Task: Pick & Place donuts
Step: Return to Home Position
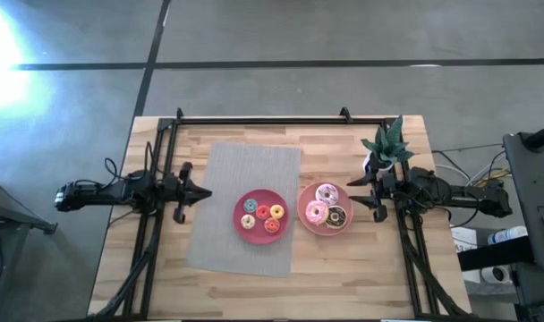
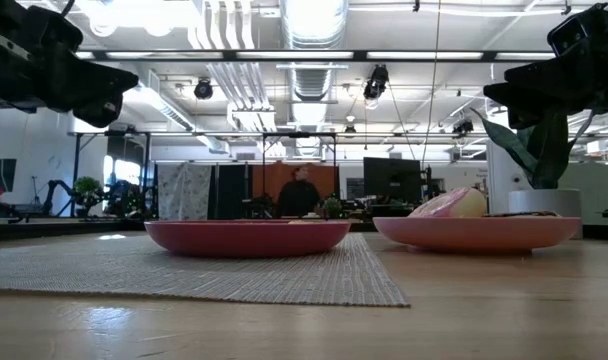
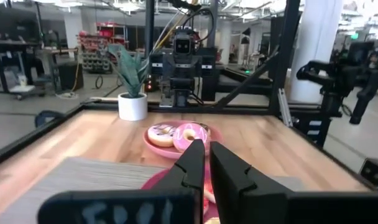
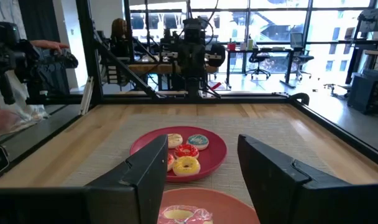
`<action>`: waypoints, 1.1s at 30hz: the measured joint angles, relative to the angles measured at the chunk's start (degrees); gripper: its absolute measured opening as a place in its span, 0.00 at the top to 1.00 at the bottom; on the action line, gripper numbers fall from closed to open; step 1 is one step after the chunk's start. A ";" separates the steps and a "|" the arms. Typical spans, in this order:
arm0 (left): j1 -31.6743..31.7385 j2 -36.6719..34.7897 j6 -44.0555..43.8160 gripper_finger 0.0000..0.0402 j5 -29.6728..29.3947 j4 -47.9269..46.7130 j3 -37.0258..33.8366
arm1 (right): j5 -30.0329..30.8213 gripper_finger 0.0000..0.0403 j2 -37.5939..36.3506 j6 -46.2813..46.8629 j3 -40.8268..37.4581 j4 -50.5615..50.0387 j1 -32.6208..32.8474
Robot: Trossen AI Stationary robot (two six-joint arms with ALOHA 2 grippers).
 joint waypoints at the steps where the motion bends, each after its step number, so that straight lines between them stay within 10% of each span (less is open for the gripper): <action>1: 0.00 0.00 -0.97 1.00 0.02 0.21 0.00 | 0.00 0.54 0.00 -0.01 0.00 -0.02 0.00; 33: 0.00 0.94 -5.53 1.00 0.12 1.27 0.02 | -0.03 0.54 0.00 0.12 0.00 0.00 0.00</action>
